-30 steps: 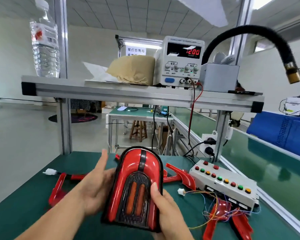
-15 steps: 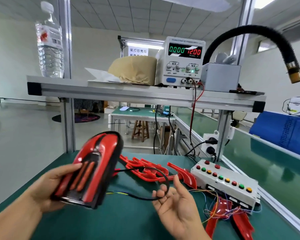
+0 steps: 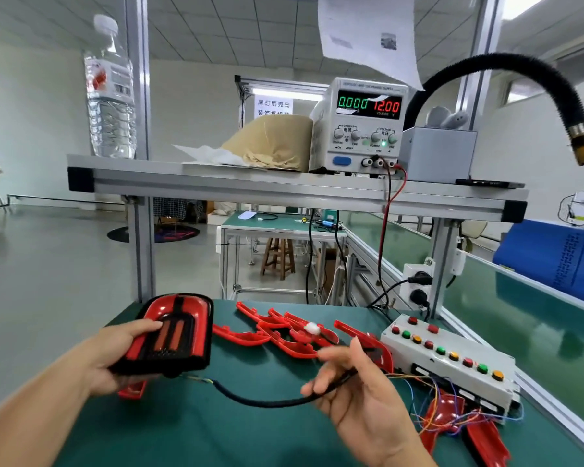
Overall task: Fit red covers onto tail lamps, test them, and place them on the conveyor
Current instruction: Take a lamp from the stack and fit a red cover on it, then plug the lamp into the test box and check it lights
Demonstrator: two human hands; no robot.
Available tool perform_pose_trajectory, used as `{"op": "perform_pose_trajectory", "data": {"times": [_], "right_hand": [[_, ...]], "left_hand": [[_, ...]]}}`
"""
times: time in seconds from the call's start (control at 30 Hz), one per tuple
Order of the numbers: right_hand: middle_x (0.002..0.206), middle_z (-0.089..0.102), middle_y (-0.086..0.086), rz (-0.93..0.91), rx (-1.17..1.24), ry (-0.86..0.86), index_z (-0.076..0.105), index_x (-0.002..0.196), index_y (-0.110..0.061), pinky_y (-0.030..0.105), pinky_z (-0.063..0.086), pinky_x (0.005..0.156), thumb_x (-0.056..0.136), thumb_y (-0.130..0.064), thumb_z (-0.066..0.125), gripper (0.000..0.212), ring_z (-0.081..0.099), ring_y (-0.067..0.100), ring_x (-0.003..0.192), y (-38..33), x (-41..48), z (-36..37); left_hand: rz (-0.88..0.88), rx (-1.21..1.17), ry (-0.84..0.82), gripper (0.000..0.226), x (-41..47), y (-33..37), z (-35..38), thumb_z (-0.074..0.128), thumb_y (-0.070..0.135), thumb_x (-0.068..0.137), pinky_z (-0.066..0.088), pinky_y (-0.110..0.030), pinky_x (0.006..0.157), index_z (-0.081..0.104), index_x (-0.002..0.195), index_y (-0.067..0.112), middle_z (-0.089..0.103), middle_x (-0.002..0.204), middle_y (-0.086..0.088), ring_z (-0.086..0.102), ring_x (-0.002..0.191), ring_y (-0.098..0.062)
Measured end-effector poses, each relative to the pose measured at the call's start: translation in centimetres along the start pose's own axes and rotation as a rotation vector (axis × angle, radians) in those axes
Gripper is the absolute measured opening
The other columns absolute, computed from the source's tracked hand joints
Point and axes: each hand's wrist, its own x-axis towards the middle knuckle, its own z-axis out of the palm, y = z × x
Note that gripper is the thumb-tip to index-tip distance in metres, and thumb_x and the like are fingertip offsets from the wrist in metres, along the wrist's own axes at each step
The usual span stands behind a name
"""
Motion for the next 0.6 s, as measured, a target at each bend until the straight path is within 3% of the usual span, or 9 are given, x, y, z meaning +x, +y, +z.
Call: {"op": "perform_pose_trajectory", "data": {"times": [0.1,0.17,0.27,0.37,0.47,0.6], "right_hand": [[0.061,0.056,0.013,-0.013,0.184,0.152,0.060,0.091,-0.007,0.032,0.055,0.050,0.090,-0.039,0.049,0.034,0.058,0.025,0.048,-1.2,0.6,-0.1],[0.057,0.053,0.006,-0.041,0.257,0.294,0.056,0.090,-0.013,0.028,0.051,0.047,0.097,-0.044,0.043,0.034,0.049,0.018,0.040,-2.0,1.1,-0.7],[0.049,0.037,-0.002,-0.054,0.145,0.400,0.055,0.083,-0.017,0.023,0.037,0.041,0.103,-0.046,0.032,0.043,0.029,0.010,0.032,-2.6,1.3,-1.6],[0.050,0.038,0.000,-0.060,0.040,0.356,0.057,0.077,-0.013,0.025,0.038,0.043,0.103,-0.040,0.036,0.042,0.031,0.011,0.036,-2.1,1.1,-1.4],[0.058,0.049,0.005,-0.111,0.012,0.273,0.061,0.079,-0.008,0.030,0.045,0.050,0.102,-0.029,0.040,0.039,0.042,0.014,0.043,-1.4,1.1,-0.8],[0.062,0.048,0.003,-0.207,-0.083,0.124,0.067,0.074,-0.012,0.027,0.041,0.056,0.089,-0.029,0.049,0.029,0.044,0.013,0.053,-1.1,0.7,-0.4]], "left_hand": [[-0.034,0.197,-0.050,0.027,0.0,-0.9,0.2,0.068,0.022,0.084,0.057,-0.038,0.051,0.067,0.102,0.001,0.073,0.082,-0.027,0.068,0.055,-0.033],[-0.052,0.317,-0.125,0.033,-0.2,-1.6,0.7,0.068,0.024,0.084,0.056,-0.036,0.056,0.065,0.110,0.004,0.073,0.090,-0.026,0.069,0.061,-0.032],[-0.051,0.393,-0.217,0.037,-0.4,-2.3,1.9,0.069,0.028,0.083,0.056,-0.038,0.061,0.063,0.114,0.009,0.073,0.093,-0.024,0.071,0.067,-0.032],[0.122,0.596,-0.142,0.025,-0.2,-1.6,3.4,0.065,0.032,0.092,0.056,-0.036,0.070,0.064,0.115,0.021,0.076,0.098,-0.010,0.073,0.083,-0.028],[0.380,1.166,0.032,0.035,-0.1,0.0,4.8,0.061,0.046,0.093,0.048,-0.025,0.089,0.064,0.121,0.026,0.069,0.117,0.005,0.065,0.104,-0.013],[0.424,1.467,0.161,0.043,0.0,0.1,6.2,0.049,0.051,0.095,0.047,-0.025,0.089,0.066,0.119,0.019,0.068,0.120,-0.001,0.063,0.108,-0.016]]}}
